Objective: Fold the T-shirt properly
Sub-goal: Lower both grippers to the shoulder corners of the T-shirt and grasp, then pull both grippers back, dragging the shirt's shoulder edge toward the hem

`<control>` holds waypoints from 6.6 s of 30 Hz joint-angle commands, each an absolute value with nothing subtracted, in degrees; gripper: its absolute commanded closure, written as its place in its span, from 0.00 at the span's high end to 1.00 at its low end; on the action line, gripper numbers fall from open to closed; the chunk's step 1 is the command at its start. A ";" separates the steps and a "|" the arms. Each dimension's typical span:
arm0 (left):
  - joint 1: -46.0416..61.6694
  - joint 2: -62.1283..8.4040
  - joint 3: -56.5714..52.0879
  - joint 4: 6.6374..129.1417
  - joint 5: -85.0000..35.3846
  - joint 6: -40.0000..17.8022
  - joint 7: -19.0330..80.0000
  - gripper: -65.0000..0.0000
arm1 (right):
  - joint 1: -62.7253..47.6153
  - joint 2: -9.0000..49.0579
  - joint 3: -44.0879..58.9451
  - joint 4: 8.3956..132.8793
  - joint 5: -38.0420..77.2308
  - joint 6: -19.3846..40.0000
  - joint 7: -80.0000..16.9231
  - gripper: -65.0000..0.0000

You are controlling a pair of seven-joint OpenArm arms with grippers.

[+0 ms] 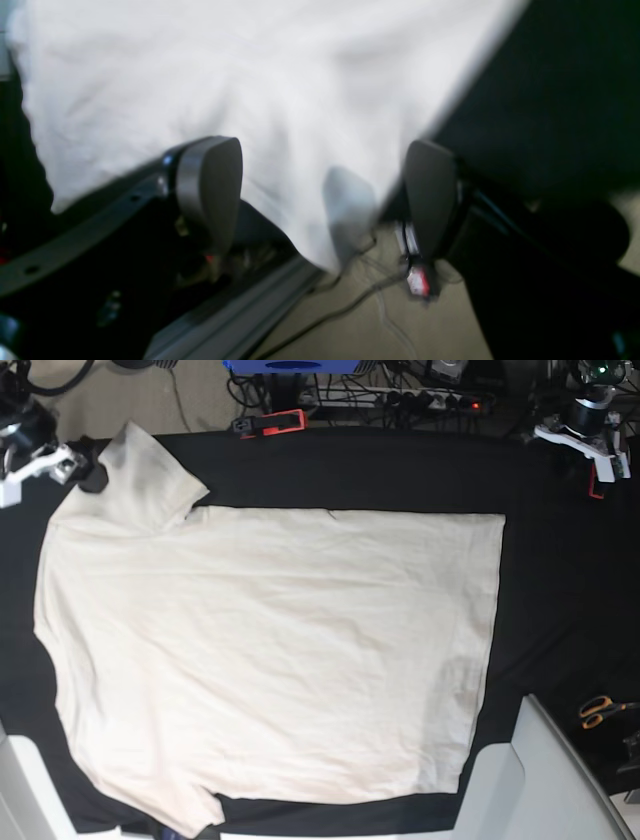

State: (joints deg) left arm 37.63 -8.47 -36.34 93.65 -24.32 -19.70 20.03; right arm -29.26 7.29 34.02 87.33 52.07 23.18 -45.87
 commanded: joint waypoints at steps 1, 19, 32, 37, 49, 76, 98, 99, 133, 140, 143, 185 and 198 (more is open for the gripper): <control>38.02 -9.01 -36.62 94.11 -24.92 -21.58 18.59 0.00 | -28.35 7.96 34.77 86.99 53.14 23.87 -45.93 0.74; 36.44 -8.84 -36.70 93.93 -24.75 -24.22 18.86 0.00 | -26.42 9.27 34.15 79.43 53.14 28.62 -46.81 0.74; 36.35 -8.84 -36.70 93.93 -24.75 -24.22 18.95 0.00 | -26.24 9.10 28.18 78.64 53.14 30.55 -48.92 0.58; 35.74 -8.84 -36.70 92.35 -25.19 -24.22 18.95 0.00 | -25.98 9.10 28.09 78.55 53.14 30.55 -48.84 0.58; 31.78 -6.99 -36.70 87.43 -29.49 -24.22 18.95 0.33 | -25.71 9.36 28.18 76.00 53.14 30.46 -48.92 0.04; 17.63 -8.84 -33.89 66.51 -43.56 -24.22 19.03 0.34 | -24.84 9.54 27.74 73.80 53.14 30.46 -49.01 0.01; 14.29 -7.34 -28.18 66.15 -43.56 -24.22 19.03 0.29 | -24.04 9.54 27.74 73.80 53.14 30.46 -49.36 0.01; 14.29 -7.34 -28.00 66.15 -43.56 -24.22 19.03 0.23 | -24.04 9.54 27.65 73.80 53.14 30.46 -49.36 0.01; 4.00 -5.32 -27.82 73.89 -25.45 -24.13 31.16 0.00 | -1.45 17.80 27.56 73.80 53.05 24.84 -56.66 0.01; -1.10 -4.70 -27.82 68.62 -20.09 -20.70 31.16 0.00 | 7.69 21.67 22.20 64.84 53.05 24.84 -55.78 0.01; -2.51 -4.79 -27.82 67.47 -19.82 -20.18 31.16 0.00 | 9.63 22.81 19.82 62.11 53.05 24.84 -52.00 0.01; -15.96 -7.16 -23.52 57.54 -13.76 -20.09 30.73 0.00 | 25.63 24.75 1.63 49.27 41.45 25.10 -36.18 0.01; -19.30 -6.64 -23.52 57.36 -8.92 -20.09 30.64 0.00 | 26.51 24.75 1.54 49.27 41.01 25.10 -32.75 0.00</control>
